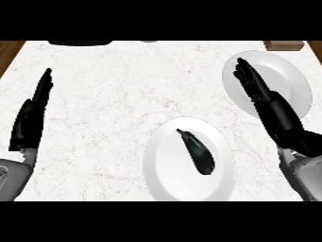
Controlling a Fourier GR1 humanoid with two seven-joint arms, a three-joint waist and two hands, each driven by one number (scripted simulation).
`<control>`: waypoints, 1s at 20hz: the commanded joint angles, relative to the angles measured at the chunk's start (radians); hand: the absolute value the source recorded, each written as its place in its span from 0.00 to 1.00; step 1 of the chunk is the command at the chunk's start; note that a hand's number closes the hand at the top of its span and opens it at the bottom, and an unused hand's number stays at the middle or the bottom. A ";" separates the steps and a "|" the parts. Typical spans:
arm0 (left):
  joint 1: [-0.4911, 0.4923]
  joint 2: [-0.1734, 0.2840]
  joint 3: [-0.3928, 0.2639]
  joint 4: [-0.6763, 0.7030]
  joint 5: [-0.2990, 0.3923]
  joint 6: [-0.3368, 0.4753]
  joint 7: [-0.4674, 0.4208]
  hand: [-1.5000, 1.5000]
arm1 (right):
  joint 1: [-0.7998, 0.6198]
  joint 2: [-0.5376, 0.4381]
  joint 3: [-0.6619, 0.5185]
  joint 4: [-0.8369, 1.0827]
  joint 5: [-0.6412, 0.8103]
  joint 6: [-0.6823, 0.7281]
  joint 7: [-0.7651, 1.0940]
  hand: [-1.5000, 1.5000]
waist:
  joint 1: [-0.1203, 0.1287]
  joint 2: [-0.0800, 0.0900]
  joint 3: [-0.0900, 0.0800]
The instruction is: Pick the eggplant from the plate and place it in the plate
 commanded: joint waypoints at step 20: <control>0.046 -0.120 0.035 0.033 0.216 -0.177 0.066 0.50 | -0.300 -0.032 0.154 0.799 0.133 0.744 -0.460 0.00 | 0.031 0.050 0.000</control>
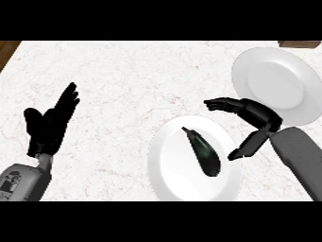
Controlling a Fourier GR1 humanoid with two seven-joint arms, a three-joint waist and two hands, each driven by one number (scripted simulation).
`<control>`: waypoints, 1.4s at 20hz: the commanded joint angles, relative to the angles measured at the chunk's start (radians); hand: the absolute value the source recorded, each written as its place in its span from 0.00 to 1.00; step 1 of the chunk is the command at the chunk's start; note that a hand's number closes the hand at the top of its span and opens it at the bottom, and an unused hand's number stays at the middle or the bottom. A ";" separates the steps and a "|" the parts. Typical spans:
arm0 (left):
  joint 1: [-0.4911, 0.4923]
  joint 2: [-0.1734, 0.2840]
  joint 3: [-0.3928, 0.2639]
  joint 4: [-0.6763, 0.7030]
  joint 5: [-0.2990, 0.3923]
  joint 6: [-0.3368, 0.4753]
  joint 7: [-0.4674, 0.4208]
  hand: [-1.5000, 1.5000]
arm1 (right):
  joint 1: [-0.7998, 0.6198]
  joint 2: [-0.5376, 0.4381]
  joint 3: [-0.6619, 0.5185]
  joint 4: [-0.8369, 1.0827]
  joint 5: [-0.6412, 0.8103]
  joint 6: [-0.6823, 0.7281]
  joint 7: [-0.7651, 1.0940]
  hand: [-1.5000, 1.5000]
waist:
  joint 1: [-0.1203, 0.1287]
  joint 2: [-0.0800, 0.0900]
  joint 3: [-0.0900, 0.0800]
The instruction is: Pick the eggplant from the plate and place it in the plate
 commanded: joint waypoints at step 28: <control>0.020 -0.009 0.120 -0.060 -0.038 -0.076 0.093 0.50 | -0.263 0.114 0.262 0.171 0.614 0.068 -0.047 0.00 | -0.047 -0.019 -0.002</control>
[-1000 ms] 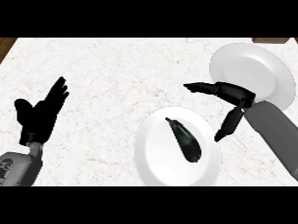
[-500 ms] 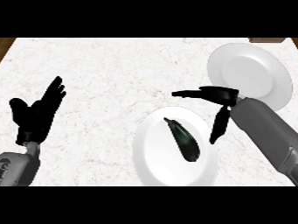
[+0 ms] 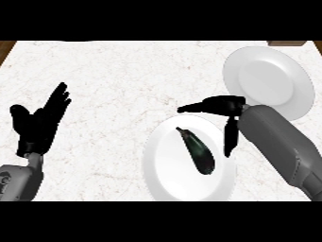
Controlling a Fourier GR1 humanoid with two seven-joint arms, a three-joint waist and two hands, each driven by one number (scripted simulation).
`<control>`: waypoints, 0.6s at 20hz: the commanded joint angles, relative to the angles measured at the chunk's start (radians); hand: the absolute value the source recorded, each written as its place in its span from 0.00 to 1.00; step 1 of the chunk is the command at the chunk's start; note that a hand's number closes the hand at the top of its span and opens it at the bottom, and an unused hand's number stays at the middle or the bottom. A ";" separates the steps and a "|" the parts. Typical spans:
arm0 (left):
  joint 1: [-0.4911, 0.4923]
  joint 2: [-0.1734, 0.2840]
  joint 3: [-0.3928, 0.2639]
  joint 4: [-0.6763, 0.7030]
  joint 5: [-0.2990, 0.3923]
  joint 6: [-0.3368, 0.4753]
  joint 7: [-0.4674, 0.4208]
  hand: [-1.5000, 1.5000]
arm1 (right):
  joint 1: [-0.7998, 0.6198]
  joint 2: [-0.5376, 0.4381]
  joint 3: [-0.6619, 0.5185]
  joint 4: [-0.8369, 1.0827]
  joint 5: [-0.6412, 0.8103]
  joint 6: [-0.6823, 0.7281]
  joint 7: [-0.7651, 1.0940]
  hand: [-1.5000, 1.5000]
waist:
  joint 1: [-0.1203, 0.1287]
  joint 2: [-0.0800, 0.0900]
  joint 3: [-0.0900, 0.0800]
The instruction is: Pick the eggplant from the plate and place it in the plate
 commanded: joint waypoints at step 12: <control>-0.003 -0.060 0.049 0.005 -0.065 -0.032 0.005 0.50 | 0.034 0.092 -0.040 0.005 0.202 0.048 -0.001 0.00 | -0.006 0.000 0.000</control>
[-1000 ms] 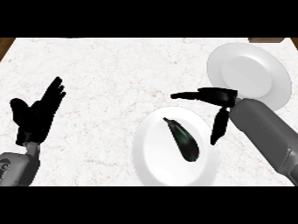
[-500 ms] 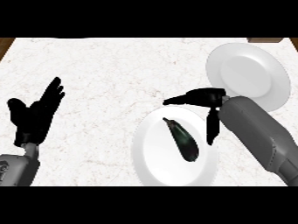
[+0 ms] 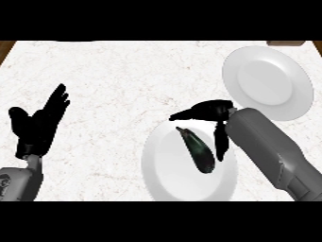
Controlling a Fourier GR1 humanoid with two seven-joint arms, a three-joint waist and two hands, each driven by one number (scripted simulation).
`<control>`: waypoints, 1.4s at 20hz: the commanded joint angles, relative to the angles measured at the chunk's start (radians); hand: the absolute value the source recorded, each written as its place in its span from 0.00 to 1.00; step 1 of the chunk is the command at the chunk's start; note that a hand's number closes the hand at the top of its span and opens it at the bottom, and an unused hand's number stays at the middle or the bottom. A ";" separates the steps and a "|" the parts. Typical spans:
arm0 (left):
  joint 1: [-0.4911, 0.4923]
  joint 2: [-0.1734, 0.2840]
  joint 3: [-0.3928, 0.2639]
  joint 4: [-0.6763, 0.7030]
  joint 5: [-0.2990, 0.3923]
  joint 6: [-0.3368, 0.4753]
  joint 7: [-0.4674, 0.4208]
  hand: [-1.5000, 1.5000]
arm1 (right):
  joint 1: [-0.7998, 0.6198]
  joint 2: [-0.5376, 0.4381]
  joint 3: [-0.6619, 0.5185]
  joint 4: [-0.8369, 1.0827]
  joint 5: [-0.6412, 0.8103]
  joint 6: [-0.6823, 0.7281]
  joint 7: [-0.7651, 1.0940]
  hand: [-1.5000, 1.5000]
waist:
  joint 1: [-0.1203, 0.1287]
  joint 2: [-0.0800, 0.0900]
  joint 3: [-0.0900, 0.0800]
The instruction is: Pick the eggplant from the plate and place it in the plate
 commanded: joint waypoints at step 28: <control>0.042 -0.060 0.034 -0.009 -0.058 -0.032 -0.014 0.50 | 0.069 0.187 -0.167 0.010 0.134 -0.248 0.218 1.00 | -0.001 -0.001 0.000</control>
